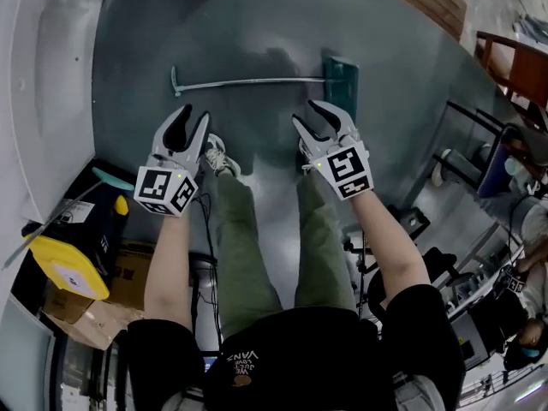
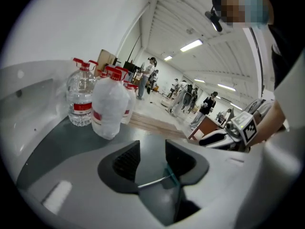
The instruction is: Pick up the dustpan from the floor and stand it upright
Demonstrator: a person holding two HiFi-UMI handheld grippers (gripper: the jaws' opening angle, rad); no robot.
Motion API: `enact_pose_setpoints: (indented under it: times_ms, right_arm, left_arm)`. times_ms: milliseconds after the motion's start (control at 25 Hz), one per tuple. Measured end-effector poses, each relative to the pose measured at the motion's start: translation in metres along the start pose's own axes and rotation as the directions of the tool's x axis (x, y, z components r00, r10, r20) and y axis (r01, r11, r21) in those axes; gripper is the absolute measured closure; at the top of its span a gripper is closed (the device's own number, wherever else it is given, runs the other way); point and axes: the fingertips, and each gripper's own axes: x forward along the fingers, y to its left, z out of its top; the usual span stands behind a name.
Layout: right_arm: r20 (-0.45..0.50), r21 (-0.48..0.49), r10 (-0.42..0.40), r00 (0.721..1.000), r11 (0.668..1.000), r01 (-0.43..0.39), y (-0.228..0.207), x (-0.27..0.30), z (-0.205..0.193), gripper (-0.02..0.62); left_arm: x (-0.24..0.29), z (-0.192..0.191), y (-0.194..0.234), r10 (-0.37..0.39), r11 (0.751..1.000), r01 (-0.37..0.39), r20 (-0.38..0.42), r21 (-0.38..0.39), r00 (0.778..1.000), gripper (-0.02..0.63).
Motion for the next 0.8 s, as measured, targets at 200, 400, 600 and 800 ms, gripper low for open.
enact_pose_setpoints:
  times_ms: [200,400,600,800]
  right_arm:
    - [-0.108,0.044,0.015,0.994,0.999,-0.01,-0.016,0.058,-0.066,0.454]
    - [-0.217,0.04,0.038,0.976,0.999,-0.03,-0.029,0.111,-0.138,0.454]
    - [-0.324,-0.009,0.023,0.946,1.0,-0.028,-0.047,0.161,-0.206,0.454]
    - [-0.45,-0.117,-0.003,0.893,0.992,-0.055,-0.068,0.209,-0.265,0.454]
  left_arm:
    - [0.029,-0.067,0.037,0.038,0.997,-0.041,-0.05,-0.062,0.998,0.431]
    - [0.061,-0.141,0.066,0.054,0.993,-0.066,-0.118,-0.1,0.992,0.431]
    - [0.086,-0.207,0.101,0.089,0.984,-0.115,-0.178,-0.138,0.98,0.431]
    - [0.098,-0.255,0.134,0.128,0.968,-0.168,-0.208,-0.184,0.97,0.431]
